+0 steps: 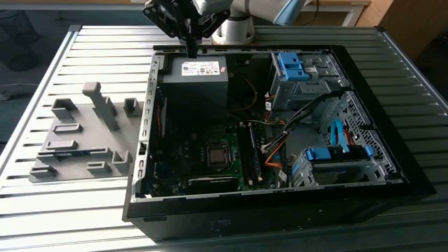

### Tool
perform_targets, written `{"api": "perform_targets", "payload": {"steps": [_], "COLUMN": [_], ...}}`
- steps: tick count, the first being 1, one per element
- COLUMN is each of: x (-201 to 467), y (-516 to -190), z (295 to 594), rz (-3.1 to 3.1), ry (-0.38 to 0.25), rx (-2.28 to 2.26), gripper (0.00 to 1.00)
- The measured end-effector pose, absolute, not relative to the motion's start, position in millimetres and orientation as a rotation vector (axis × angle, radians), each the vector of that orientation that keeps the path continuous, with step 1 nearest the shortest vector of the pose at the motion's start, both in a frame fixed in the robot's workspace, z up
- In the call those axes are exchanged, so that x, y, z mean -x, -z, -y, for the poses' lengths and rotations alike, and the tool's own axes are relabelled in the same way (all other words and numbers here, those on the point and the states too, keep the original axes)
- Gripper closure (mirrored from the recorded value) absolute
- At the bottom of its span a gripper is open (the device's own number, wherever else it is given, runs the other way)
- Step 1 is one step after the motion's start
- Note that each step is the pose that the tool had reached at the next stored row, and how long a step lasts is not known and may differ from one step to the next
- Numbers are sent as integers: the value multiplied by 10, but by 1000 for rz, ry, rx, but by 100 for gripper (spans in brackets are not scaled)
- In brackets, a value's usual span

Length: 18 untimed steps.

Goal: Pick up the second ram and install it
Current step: 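Reach for the second ram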

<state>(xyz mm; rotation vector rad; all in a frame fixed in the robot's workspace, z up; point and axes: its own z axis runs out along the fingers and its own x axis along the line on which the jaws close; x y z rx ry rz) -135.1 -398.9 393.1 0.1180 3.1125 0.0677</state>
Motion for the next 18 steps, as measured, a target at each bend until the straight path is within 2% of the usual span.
{"api": "perform_targets", "payload": {"steps": [18], "x": [1402], "y": [-3930], "z": [3989], "rz": [-3113], "ry": [-68], "rx": [-118], "gripper": [89]}}
